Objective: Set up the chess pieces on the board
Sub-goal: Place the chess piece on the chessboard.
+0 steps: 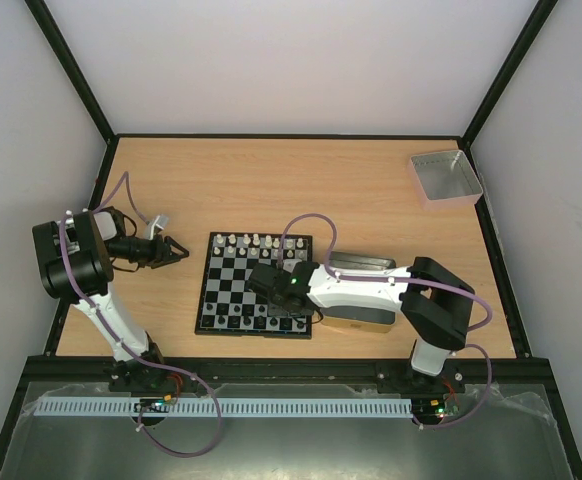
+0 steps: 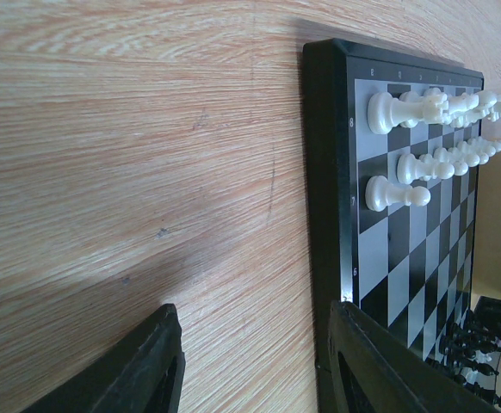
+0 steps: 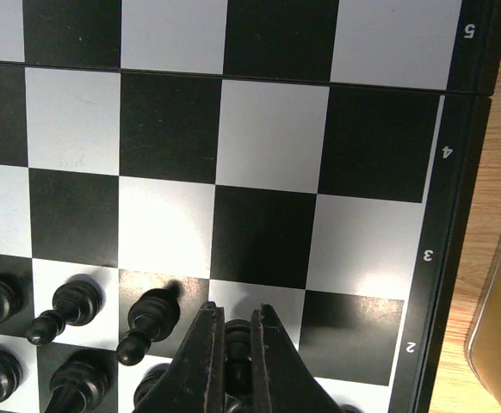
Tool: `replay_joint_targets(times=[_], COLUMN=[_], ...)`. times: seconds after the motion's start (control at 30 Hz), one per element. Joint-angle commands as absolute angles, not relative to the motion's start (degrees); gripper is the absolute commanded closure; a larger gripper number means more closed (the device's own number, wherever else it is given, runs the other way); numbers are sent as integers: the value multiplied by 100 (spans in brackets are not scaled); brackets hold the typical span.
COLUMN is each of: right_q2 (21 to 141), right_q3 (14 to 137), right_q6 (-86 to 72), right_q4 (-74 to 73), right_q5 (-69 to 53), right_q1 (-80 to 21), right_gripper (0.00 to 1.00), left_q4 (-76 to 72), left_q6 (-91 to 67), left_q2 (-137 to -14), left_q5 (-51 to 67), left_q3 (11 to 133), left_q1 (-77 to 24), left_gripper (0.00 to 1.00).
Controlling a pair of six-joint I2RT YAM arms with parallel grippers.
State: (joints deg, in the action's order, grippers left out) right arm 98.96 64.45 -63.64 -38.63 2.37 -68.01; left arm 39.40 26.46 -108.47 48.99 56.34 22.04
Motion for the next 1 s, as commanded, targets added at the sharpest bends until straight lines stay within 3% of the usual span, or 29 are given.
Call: replay_joint_targets(times=[0.0, 0.47, 0.97], right_q2=[9976, 10100, 10066], right_q3=[6455, 6500, 6639], right_q6=[-6355, -6363, -6390], right_q4=[-3882, -3971, -4079], right_q5=[315, 413, 595], right_q1=[-6847, -6847, -6823], right_gripper=[96, 95, 82], left_q4=[3401, 3402, 3408], left_q6=[2672, 2689, 2695], left_q2=[-11346, -11338, -11338], left_q5=[2963, 2980, 2985], left_q3=[5379, 5372, 5379], left_q1=[2202, 2210, 2206], left_gripper=[51, 51, 51])
